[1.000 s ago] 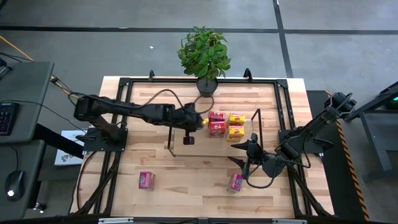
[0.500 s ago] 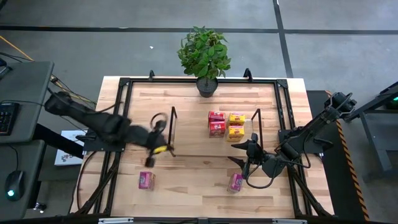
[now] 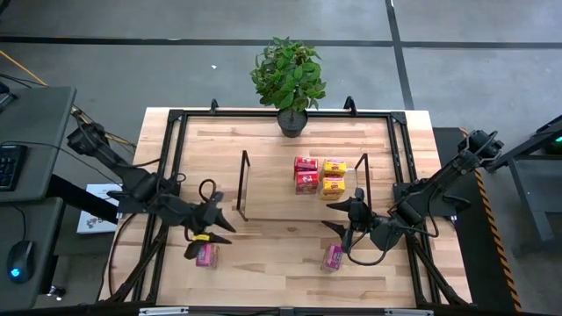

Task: Stack cereal on shelf
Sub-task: Put the left purple cereal box on the shelf

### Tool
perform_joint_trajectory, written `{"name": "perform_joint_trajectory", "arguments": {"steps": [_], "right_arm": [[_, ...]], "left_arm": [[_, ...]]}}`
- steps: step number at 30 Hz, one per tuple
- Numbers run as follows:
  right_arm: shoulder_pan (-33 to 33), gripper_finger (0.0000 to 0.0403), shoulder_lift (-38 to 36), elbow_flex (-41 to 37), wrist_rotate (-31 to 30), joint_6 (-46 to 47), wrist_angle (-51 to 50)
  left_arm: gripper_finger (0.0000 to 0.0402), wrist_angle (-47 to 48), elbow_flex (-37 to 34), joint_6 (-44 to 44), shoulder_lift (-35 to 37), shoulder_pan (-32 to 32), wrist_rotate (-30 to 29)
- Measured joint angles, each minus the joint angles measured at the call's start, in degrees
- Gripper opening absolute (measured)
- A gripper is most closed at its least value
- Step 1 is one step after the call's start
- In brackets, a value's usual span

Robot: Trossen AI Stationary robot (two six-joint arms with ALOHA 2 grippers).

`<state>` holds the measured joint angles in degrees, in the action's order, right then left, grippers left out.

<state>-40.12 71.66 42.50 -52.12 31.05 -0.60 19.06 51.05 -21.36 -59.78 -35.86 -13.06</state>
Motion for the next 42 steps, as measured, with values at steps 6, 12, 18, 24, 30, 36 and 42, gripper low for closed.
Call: {"name": "perform_joint_trajectory", "arguments": {"steps": [6,12,18,24,30,36,42], "right_arm": [[0.0,0.0236,0.0,0.0,0.0,0.0,0.0],[0.0,0.0236,0.0,0.0,0.0,0.0,-0.1],[0.0,0.0236,0.0,0.0,0.0,0.0,-0.5],[0.0,0.0236,0.0,0.0,-0.3,1.1,-0.5],[0.0,0.0236,0.0,0.0,-0.4,2.0,-0.5],[0.0,0.0236,0.0,0.0,-0.4,2.0,-0.5],[0.0,0.0236,0.0,0.0,-0.1,2.0,-0.6]], "left_arm": [[0.023,-5.0,0.0,5.9,-1.9,0.6,1.3],[0.0277,-10.8,0.0,14.8,-5.2,-2.0,8.2],[0.0275,-9.1,0.1,28.9,-10.1,-11.8,5.4],[0.0274,14.9,6.7,34.7,-15.3,-19.5,-6.8],[0.0274,31.1,13.7,34.5,-20.2,-22.8,-11.4],[0.0274,37.1,19.5,33.0,-23.9,-23.5,-9.7],[0.0273,45.9,21.2,34.8,-27.9,-23.5,-6.3]]}}
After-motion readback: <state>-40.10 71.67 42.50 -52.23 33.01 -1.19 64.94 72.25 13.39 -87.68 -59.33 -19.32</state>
